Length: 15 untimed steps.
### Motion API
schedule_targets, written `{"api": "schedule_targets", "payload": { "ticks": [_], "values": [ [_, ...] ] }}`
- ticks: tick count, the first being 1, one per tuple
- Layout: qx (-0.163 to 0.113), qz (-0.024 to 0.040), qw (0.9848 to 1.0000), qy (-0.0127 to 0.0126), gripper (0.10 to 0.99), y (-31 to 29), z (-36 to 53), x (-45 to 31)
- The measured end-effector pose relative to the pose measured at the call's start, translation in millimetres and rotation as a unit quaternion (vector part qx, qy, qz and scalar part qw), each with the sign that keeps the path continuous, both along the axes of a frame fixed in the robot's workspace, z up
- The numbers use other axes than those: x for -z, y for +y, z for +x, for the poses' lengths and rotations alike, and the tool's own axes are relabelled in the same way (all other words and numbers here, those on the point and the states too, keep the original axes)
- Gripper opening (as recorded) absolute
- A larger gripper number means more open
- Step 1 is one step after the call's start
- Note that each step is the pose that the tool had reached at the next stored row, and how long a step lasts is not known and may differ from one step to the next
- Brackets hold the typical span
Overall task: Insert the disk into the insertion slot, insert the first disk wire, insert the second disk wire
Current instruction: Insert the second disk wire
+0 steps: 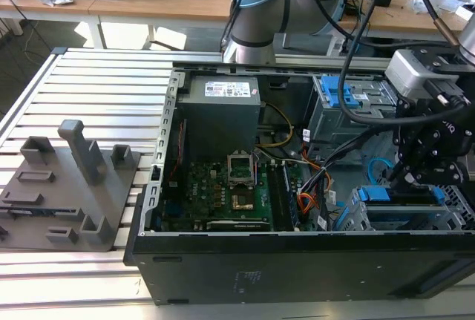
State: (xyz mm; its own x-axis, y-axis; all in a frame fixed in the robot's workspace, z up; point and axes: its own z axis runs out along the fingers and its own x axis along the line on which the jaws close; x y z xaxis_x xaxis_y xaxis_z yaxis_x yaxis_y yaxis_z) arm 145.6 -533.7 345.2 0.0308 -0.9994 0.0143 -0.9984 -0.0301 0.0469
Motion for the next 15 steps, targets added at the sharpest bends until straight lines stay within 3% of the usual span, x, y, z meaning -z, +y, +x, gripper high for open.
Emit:
{"api": "schedule_targets", "payload": {
  "ticks": [4,15],
  "values": [
    [0.000,0.0000,1.0000,0.0001,0.161,0.0,3.9,1.9],
    [0.000,-0.0003,1.0000,0.0001,0.161,-2.4,4.5,8.5]
  ]
}}
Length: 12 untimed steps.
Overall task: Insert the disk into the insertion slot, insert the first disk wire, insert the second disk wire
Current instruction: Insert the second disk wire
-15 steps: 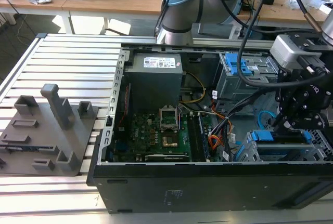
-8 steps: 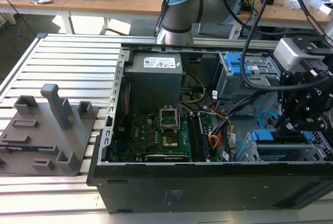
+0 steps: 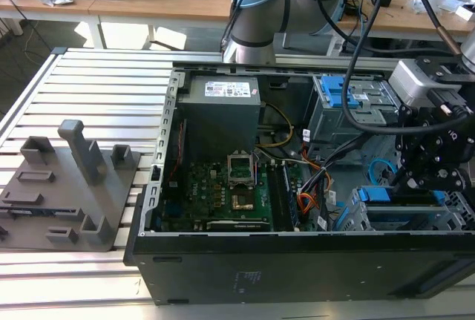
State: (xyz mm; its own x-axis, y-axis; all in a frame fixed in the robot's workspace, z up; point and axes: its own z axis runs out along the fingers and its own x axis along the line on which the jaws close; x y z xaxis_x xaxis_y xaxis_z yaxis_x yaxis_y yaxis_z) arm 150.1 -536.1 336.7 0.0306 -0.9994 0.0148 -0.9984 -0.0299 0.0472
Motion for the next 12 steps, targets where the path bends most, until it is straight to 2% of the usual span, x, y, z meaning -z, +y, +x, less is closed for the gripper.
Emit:
{"api": "schedule_targets", "payload": {
  "ticks": [3,4,5,7,8,10,12],
  "values": [
    [0.000,0.0003,1.0000,0.0000,0.161,0.1,0.1,0.3],
    [0.000,0.0006,1.0000,-0.0001,0.173,0.1,0.3,0.6],
    [0.000,0.0005,1.0000,0.0000,0.239,0.1,0.3,0.5],
    [0.000,0.0004,1.0000,0.0000,0.239,-0.4,0.4,0.3],
    [0.000,0.0028,1.0000,0.0000,0.239,-2.4,0.5,0.0],
    [0.000,0.0040,1.0000,0.0000,0.239,-3.0,0.5,-2.1],
    [0.000,0.0039,1.0000,0.0000,0.239,-3.1,0.4,-9.6]
  ]
}}
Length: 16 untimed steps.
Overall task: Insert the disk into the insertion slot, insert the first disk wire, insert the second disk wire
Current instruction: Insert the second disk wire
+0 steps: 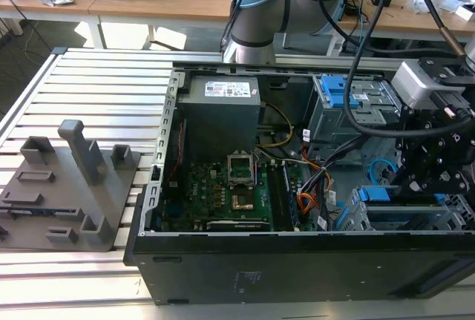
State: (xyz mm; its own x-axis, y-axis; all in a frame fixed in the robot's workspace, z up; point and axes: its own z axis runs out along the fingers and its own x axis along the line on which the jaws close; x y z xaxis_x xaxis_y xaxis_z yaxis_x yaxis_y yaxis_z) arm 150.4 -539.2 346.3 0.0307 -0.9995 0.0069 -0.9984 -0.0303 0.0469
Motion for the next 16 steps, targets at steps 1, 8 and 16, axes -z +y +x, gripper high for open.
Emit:
{"api": "schedule_targets", "payload": {
  "ticks": [1,8,16],
  "values": [
    [0.000,0.0000,1.0000,0.0000,0.239,0.0,0.0,-5.6],
    [0.000,-0.0001,1.0000,0.0000,0.106,0.2,0.0,-43.8],
    [0.000,-0.0001,1.0000,0.0000,0.106,0.2,0.0,-45.0]
  ]
}}
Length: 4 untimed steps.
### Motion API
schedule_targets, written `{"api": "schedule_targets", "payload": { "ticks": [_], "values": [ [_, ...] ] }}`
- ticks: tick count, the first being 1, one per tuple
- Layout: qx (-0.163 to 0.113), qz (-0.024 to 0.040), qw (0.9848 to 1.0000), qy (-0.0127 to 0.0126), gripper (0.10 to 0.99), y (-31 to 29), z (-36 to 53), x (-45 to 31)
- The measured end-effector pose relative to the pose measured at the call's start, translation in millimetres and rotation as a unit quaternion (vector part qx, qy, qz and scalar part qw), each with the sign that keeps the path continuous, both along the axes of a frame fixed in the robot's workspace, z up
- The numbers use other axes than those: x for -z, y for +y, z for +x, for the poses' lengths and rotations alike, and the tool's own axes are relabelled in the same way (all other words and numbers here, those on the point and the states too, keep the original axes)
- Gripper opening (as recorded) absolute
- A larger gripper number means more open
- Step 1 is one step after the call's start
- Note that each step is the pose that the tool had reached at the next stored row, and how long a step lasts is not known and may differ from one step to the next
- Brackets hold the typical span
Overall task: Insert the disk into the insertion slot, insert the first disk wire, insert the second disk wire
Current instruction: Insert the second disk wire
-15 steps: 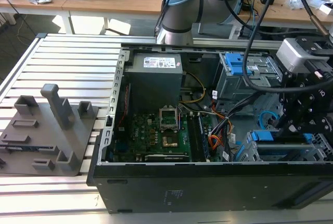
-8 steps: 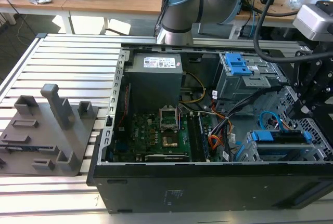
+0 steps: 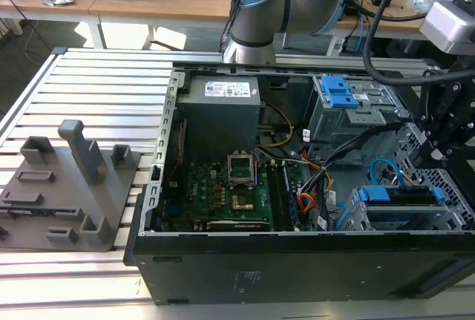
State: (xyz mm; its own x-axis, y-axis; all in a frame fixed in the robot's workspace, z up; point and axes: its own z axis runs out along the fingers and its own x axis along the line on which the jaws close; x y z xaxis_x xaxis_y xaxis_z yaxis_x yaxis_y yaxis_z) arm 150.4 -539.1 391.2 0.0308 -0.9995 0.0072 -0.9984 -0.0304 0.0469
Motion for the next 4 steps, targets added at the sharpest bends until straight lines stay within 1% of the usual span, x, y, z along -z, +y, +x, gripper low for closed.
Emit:
{"api": "schedule_targets", "payload": {
  "ticks": [4],
  "values": [
    [0.000,0.0000,1.0000,0.0000,0.106,0.0,0.0,-0.2]
  ]
}}
